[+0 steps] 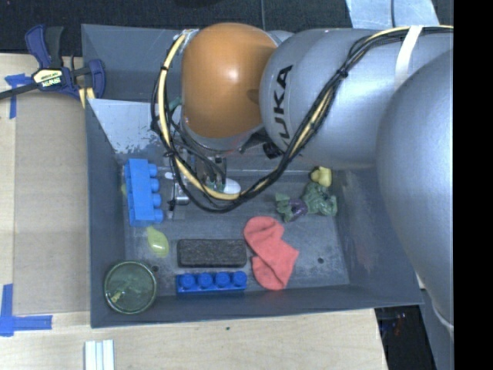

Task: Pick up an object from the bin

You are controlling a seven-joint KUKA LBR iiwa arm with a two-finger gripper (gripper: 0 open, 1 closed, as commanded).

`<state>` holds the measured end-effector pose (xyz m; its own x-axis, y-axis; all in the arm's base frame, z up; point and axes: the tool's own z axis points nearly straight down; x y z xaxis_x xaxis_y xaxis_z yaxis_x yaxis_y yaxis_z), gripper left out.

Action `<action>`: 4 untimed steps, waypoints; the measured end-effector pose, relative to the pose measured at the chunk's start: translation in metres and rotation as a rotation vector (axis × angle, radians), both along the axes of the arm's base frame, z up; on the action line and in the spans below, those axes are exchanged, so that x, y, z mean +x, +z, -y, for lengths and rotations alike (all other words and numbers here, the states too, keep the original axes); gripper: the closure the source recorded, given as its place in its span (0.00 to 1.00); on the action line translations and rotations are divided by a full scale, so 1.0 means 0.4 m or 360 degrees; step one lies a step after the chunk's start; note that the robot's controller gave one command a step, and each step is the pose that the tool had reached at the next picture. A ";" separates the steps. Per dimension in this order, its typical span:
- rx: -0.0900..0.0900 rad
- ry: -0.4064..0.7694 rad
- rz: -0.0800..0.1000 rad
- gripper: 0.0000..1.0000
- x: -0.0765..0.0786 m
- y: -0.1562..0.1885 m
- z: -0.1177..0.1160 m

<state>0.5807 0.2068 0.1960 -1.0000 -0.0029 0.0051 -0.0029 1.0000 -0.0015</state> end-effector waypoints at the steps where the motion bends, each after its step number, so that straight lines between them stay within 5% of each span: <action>1: 0.0004 -0.0005 0.0013 0.00 0.005 0.012 0.002; 3: 0.0006 0.0074 0.0020 0.00 -0.008 -0.146 -0.084; 4: 0.0007 0.0212 0.0025 0.00 0.018 -0.135 -0.029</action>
Offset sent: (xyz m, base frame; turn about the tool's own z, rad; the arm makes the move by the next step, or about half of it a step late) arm 0.0003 0.0231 -0.0328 -0.0807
